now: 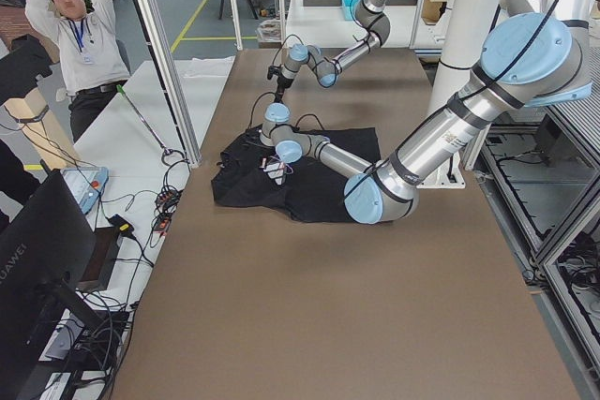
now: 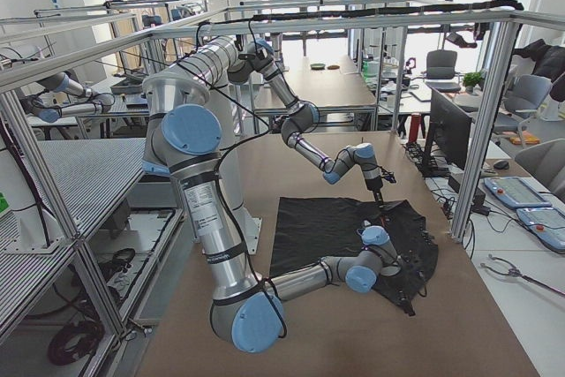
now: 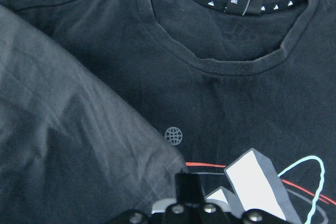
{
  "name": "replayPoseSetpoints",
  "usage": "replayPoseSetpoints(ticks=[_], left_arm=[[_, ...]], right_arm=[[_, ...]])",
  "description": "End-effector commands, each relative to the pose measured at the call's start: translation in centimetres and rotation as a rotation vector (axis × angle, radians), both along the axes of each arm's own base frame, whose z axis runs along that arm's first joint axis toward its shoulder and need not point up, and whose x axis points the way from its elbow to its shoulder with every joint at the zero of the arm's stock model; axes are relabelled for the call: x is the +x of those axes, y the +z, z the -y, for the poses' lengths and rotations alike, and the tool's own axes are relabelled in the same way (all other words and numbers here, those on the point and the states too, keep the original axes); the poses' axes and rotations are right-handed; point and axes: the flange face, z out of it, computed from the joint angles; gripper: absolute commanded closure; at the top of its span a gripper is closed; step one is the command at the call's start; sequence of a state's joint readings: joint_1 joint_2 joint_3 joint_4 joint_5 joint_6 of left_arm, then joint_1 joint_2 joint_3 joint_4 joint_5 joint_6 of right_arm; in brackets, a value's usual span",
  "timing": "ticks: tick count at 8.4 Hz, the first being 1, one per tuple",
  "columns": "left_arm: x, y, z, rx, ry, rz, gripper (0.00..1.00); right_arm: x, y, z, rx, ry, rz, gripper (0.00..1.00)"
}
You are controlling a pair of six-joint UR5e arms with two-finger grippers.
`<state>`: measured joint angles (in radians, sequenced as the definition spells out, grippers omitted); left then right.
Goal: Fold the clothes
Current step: 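Grasp the sleeve nearest the left gripper and fold it across the chest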
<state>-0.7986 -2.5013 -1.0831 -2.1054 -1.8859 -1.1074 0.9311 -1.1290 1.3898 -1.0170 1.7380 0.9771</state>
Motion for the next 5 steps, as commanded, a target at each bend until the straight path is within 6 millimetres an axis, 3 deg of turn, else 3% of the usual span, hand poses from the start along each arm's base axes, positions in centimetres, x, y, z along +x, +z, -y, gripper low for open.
replayPoseSetpoints(ticks=[1, 2, 3, 4, 5], left_arm=[[1.61, -1.56, -0.64, -0.007, -0.020, -0.011, 1.00], [1.49, -1.51, -0.57, 0.003, -0.019, -0.011, 1.00], [1.47, -1.47, -0.59, 0.012, -0.015, -0.012, 0.17], [1.40, -1.92, -0.83, 0.016, -0.017, -0.024, 0.00], [1.41, -2.05, -0.85, 0.016, -0.016, -0.026, 0.00]], right_arm=[[-0.09, 0.00, -0.05, -0.001, 0.000, 0.001, 0.06], [-0.09, 0.00, -0.05, -0.001, 0.000, 0.001, 0.06], [-0.09, 0.00, -0.05, 0.000, -0.001, 0.000, 0.06], [-0.12, -0.11, -0.01, 0.001, -0.001, 0.001, 0.06], [-0.21, -0.37, 0.09, 0.003, -0.001, 0.006, 0.06]])
